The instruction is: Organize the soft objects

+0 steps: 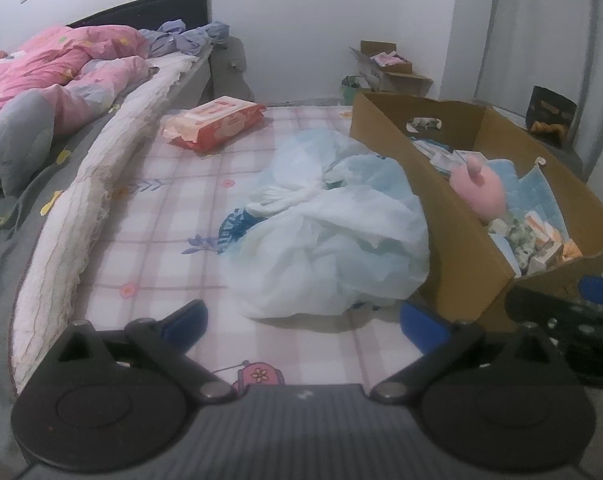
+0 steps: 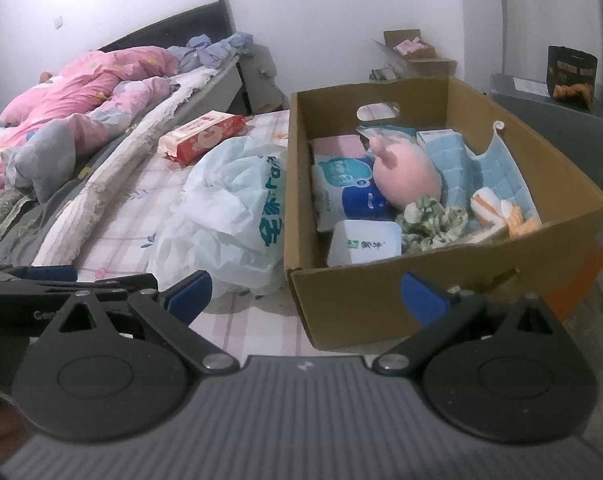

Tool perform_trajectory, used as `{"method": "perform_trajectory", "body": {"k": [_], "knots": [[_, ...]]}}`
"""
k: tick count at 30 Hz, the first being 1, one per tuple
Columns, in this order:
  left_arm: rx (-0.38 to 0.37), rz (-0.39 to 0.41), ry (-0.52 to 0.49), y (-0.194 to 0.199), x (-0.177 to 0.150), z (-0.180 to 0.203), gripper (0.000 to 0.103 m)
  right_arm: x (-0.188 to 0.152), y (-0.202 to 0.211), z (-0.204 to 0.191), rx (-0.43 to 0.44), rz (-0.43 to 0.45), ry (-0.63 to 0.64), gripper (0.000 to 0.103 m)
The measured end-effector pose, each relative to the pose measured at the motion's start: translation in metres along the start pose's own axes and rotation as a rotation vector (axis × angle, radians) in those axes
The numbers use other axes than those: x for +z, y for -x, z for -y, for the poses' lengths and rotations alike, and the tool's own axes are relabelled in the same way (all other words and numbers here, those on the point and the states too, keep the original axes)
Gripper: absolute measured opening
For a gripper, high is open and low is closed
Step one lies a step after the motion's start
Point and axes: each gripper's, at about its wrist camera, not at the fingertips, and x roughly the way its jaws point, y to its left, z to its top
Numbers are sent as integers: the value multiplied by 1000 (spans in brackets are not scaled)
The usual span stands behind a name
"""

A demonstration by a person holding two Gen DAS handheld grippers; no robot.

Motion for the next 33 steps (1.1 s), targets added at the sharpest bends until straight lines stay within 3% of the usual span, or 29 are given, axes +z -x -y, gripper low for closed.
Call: {"method": "perform_trajectory", "body": {"k": [33], "knots": [[-17,-17,-6,-1,2,5,102,0,-7,5,-28,-25,17,102]]}}
